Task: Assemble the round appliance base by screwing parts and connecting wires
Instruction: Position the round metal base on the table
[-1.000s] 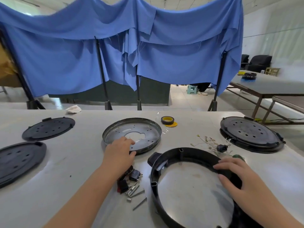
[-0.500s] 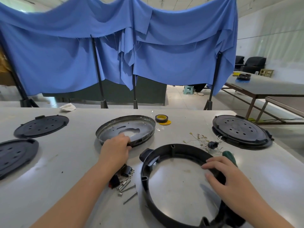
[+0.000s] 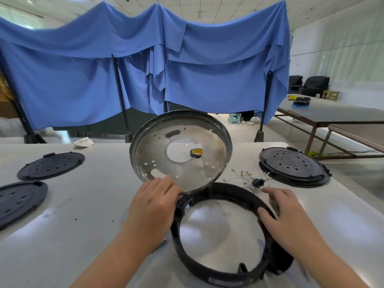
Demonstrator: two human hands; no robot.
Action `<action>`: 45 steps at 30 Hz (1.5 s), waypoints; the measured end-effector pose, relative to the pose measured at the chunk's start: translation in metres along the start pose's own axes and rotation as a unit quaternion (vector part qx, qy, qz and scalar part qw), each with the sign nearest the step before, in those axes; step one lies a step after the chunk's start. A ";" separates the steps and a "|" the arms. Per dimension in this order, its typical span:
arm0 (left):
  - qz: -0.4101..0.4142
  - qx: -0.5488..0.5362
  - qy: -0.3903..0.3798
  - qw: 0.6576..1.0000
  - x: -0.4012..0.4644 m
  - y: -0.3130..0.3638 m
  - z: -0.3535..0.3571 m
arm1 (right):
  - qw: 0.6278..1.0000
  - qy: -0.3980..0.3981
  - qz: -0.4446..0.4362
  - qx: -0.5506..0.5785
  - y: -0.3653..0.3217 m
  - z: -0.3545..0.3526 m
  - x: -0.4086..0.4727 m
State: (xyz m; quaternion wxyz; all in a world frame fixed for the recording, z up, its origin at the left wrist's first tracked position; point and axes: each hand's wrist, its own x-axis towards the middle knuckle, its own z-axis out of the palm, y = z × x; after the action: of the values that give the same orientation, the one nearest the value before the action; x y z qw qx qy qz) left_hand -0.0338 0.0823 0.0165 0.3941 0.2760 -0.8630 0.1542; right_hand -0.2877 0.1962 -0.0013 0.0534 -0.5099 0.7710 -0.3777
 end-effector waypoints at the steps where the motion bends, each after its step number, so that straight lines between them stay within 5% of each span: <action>1: 0.011 -0.001 -0.004 1.000 -0.002 0.005 -0.003 | 0.999 -0.032 0.031 -0.013 0.002 -0.005 0.000; 5: 0.042 -0.010 -0.015 0.999 -0.008 0.019 -0.010 | 0.979 -0.148 0.127 -0.061 0.009 -0.022 0.003; 13: 0.054 -0.038 -0.018 0.998 -0.025 0.029 -0.015 | 0.929 -0.283 0.223 0.088 0.015 -0.038 0.008; 29: 0.093 -0.053 -0.036 0.994 -0.034 0.037 -0.016 | 0.977 0.060 0.058 0.195 0.023 -0.019 0.015; 34: 0.090 -0.052 -0.042 0.994 -0.035 0.035 -0.015 | 0.929 -0.022 0.056 0.364 0.006 -0.023 0.012; 45: 0.083 -0.065 -0.032 0.994 -0.036 0.031 -0.017 | 0.972 0.033 -0.083 0.218 0.004 -0.025 -0.001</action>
State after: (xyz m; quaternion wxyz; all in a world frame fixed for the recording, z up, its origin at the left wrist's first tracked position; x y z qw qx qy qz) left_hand -0.0232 0.1280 -0.0020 0.3689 0.1821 -0.9034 0.1212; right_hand -0.3015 0.2114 0.0140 0.1060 -0.5354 0.6265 -0.5564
